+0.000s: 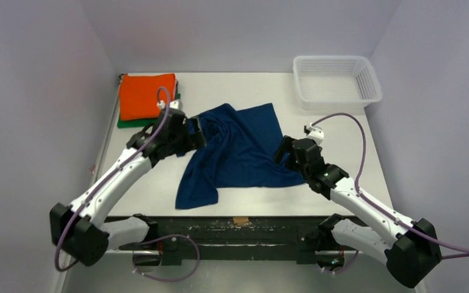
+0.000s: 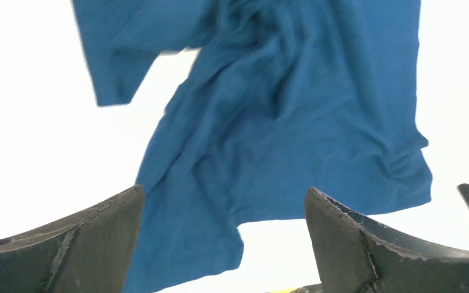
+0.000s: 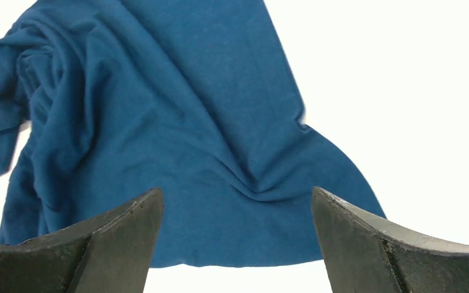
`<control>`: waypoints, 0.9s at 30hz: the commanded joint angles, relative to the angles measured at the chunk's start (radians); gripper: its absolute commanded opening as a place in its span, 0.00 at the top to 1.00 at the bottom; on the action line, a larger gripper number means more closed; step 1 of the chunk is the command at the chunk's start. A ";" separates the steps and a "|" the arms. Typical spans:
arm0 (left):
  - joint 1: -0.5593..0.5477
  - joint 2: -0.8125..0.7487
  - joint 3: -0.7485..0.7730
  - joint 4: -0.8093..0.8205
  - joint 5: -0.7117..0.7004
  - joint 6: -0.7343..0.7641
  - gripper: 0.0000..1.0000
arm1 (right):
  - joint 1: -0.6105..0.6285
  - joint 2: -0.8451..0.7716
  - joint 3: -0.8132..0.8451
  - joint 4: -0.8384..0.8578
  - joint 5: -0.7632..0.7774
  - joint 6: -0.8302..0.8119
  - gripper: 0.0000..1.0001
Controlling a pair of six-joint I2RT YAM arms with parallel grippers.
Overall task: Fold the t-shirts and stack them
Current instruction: Flatten out the tshirt
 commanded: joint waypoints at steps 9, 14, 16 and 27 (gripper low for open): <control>-0.006 -0.329 -0.560 -0.223 -0.180 -0.346 0.10 | -0.009 -0.144 -0.091 -0.071 0.159 0.132 0.11; -0.006 -0.346 -0.635 -0.130 -0.096 -0.351 0.26 | -0.010 -0.089 -0.055 -0.105 0.148 0.118 0.13; -0.005 -0.321 -0.641 -0.106 -0.067 -0.338 0.32 | -0.009 -0.067 -0.052 -0.103 0.141 0.116 0.13; -0.008 -0.129 -0.607 0.007 0.101 -0.227 0.51 | -0.010 -0.025 -0.034 -0.123 0.178 0.107 0.14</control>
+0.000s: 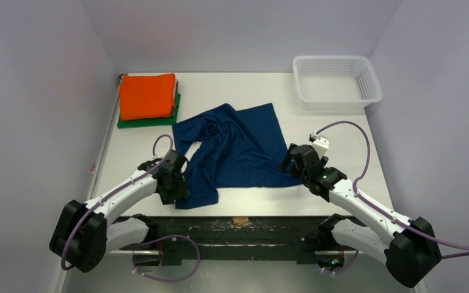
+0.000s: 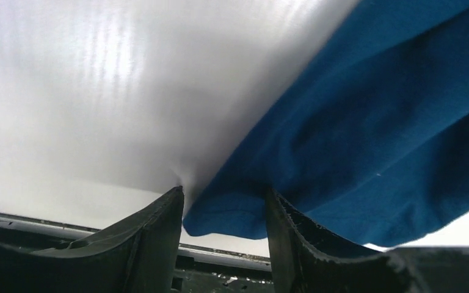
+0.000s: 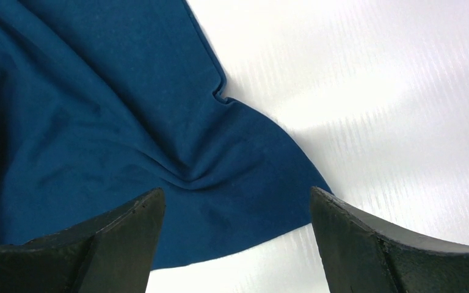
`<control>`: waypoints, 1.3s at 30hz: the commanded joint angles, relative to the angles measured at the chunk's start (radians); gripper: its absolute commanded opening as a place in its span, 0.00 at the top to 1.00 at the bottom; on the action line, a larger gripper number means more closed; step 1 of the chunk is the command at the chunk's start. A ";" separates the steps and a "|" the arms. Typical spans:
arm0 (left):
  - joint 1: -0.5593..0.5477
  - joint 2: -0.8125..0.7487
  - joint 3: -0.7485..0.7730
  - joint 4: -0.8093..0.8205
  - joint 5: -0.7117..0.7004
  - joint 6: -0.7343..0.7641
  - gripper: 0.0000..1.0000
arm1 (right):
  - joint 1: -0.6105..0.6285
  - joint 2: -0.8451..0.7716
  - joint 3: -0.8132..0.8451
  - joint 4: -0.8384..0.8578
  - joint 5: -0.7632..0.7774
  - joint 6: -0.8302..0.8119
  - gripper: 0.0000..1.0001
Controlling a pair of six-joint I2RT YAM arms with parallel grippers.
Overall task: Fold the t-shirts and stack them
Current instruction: Flatten out the tshirt
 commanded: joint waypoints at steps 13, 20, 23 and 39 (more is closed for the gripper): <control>-0.057 0.180 -0.040 0.185 0.202 0.021 0.71 | -0.004 -0.009 0.049 -0.030 0.103 0.019 0.14; -0.096 0.128 -0.024 0.110 0.179 -0.013 0.68 | -0.004 -0.017 0.058 -0.073 0.124 0.050 0.14; -0.135 0.082 -0.009 0.029 0.130 -0.055 0.67 | -0.004 -0.029 0.052 -0.072 0.123 0.051 0.14; -0.267 0.158 -0.002 0.087 0.125 -0.145 0.77 | -0.005 -0.025 0.041 -0.054 0.113 0.046 0.14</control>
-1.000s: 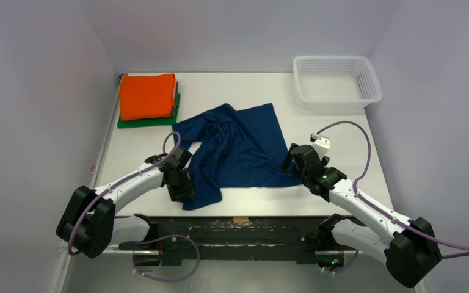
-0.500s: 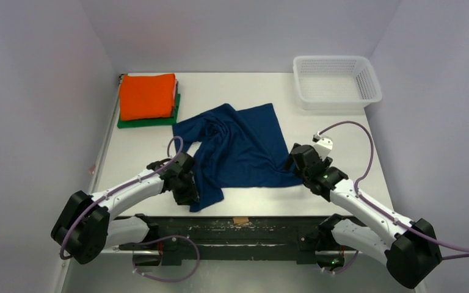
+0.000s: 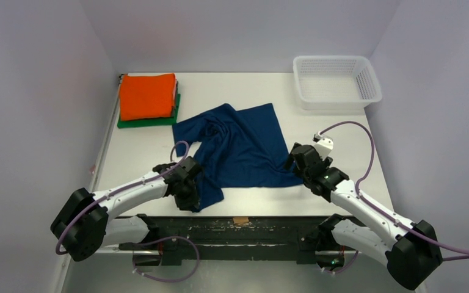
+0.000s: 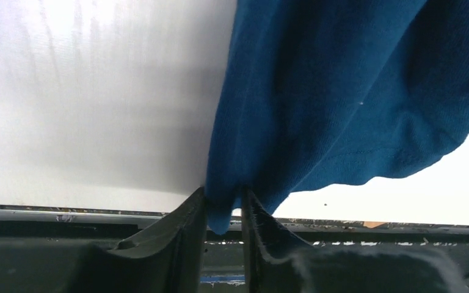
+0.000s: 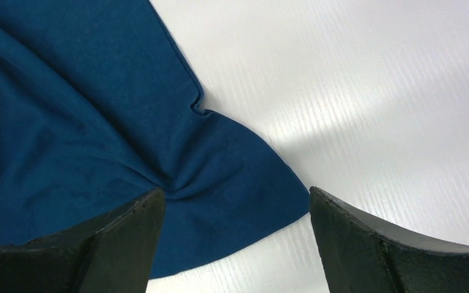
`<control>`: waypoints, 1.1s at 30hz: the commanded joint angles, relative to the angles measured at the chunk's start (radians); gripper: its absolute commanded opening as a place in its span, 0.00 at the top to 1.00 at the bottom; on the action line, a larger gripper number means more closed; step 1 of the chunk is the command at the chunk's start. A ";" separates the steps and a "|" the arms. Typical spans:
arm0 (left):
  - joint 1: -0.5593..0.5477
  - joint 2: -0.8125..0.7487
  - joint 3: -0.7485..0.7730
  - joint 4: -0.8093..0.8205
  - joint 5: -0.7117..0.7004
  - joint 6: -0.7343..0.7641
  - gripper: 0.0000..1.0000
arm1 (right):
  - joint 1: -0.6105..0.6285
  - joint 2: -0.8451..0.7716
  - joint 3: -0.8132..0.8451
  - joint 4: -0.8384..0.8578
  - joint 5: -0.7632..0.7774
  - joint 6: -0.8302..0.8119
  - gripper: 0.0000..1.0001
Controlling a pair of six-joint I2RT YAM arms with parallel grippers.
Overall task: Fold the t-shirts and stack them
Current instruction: Flatten out the tshirt
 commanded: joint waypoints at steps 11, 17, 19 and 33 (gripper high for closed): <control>-0.108 -0.066 0.021 -0.040 -0.129 0.016 1.00 | -0.032 0.006 0.028 -0.112 0.141 0.105 0.14; -0.107 -0.263 0.022 -0.131 -0.257 0.027 1.00 | -0.132 0.090 0.014 -0.064 0.006 0.048 0.20; -0.107 -0.323 0.028 -0.142 -0.273 0.032 1.00 | -0.153 0.123 0.019 -0.040 -0.052 0.033 0.24; -0.107 -0.458 0.039 -0.149 -0.298 0.050 1.00 | -0.159 0.210 -0.018 -0.054 -0.160 0.033 0.40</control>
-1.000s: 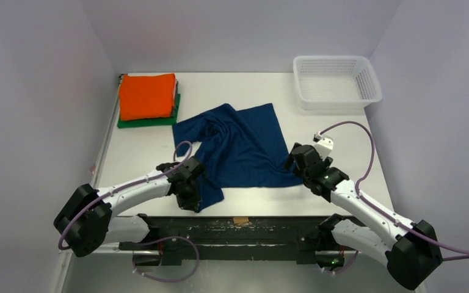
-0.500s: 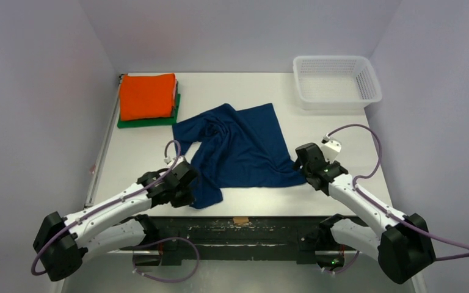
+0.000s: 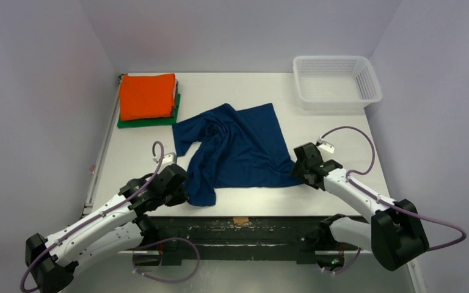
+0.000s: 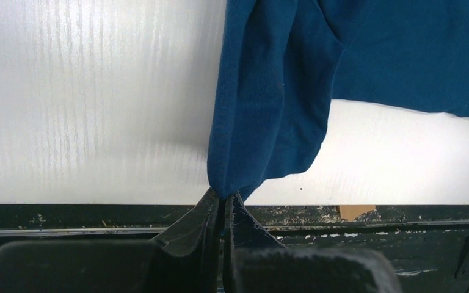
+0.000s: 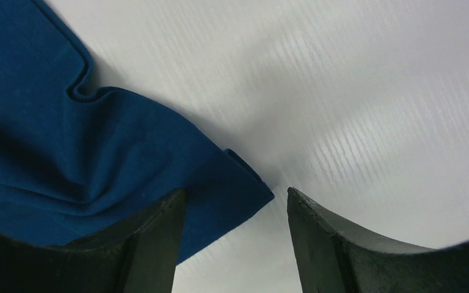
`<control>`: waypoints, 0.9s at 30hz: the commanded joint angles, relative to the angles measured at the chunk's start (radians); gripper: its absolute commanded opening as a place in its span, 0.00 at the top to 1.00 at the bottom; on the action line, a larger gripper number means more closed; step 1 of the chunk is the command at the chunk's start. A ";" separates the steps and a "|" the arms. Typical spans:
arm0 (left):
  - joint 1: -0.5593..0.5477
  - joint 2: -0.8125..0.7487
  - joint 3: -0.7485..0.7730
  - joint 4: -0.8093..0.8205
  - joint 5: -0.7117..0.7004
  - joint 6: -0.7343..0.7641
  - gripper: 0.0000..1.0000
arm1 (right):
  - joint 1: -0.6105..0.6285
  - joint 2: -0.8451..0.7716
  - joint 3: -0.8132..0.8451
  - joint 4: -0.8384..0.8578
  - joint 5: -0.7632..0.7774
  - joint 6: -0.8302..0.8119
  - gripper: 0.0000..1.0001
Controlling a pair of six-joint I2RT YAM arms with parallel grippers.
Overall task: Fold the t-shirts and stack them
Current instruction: Flatten out the tshirt
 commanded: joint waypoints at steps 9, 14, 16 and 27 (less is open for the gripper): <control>-0.002 -0.014 0.019 -0.005 -0.055 0.012 1.00 | -0.004 0.111 0.004 0.040 -0.088 -0.038 0.62; -0.002 -0.039 0.037 -0.008 -0.094 0.011 1.00 | -0.003 0.072 0.013 0.074 -0.135 -0.055 0.97; -0.002 -0.054 0.070 -0.017 -0.123 0.021 1.00 | -0.003 0.028 0.032 0.075 -0.127 -0.053 1.00; -0.002 -0.183 0.540 0.023 -0.322 0.326 1.00 | -0.003 -0.365 0.362 -0.038 -0.001 -0.157 1.00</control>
